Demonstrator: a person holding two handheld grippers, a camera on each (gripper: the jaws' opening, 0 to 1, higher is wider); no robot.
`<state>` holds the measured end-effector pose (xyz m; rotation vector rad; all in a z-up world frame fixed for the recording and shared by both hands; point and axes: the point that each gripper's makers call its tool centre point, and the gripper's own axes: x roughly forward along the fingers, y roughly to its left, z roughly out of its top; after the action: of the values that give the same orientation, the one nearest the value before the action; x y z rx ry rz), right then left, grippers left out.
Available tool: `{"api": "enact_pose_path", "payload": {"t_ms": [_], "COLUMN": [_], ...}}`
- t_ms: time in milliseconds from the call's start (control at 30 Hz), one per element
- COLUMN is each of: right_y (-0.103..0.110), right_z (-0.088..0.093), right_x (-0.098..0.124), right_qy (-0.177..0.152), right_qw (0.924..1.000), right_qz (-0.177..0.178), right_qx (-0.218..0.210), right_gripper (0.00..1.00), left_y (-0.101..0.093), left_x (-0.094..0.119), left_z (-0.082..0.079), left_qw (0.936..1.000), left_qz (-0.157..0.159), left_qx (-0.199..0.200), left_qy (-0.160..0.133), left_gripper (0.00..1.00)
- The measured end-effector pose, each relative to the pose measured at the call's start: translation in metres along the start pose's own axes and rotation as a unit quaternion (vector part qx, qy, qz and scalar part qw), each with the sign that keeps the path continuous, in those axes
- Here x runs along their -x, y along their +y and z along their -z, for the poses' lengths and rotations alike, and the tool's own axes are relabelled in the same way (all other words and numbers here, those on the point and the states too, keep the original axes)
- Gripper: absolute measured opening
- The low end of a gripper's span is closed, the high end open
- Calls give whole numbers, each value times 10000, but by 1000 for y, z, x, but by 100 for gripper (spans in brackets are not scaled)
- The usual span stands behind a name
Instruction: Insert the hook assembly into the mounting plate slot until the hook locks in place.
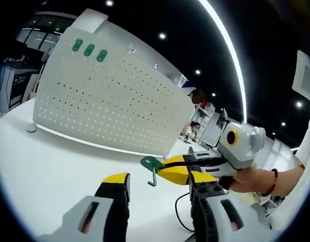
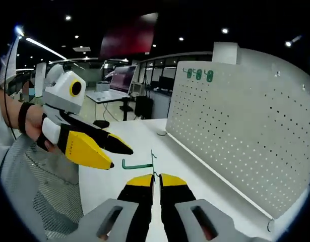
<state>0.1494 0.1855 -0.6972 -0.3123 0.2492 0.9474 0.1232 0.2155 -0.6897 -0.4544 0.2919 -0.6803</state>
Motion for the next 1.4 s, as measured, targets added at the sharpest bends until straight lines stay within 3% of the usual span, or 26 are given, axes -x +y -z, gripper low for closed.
{"api": "enact_pose_path", "payload": {"t_ms": [133, 367, 433, 500, 633, 833, 1133, 1400], "right_y": [0, 4, 5, 8, 11, 17, 21, 24], "right_z": [-3, -13, -15, -17, -19, -26, -27, -25], "right_x": [1, 3, 3, 2, 1, 0, 1, -1], "right_qy": [-86, -303, -377, -427, -458, -605, -714, -675], "right_qw": [9999, 9992, 9988, 9984, 9983, 9973, 9949, 9958], "right_qz": [43, 23, 9, -44, -71, -90, -72, -120], "right_qx": [-70, -260, -308, -362, -356, -410, -712, -603], "right_gripper": [3, 3, 3, 3, 3, 3, 3, 3], "left_y": [1, -1, 0, 1, -3, -3, -1, 0], "left_x": [1, 1, 2, 2, 2, 2, 1, 2], "left_z": [-1, -4, -5, -10, -10, -16, -14, -13], "left_qw": [9999, 9992, 9988, 9964, 9953, 9902, 9871, 9872], "left_qz": [-18, 19, -5, -12, 124, 184, 175, 183], "left_qx": [129, 382, 423, 720, 840, 1208, 1434, 1462], "left_qy": [-65, -128, -238, -457, -460, -674, -683, -614], "left_gripper": [36, 27, 26, 25, 17, 18, 7, 3]}}
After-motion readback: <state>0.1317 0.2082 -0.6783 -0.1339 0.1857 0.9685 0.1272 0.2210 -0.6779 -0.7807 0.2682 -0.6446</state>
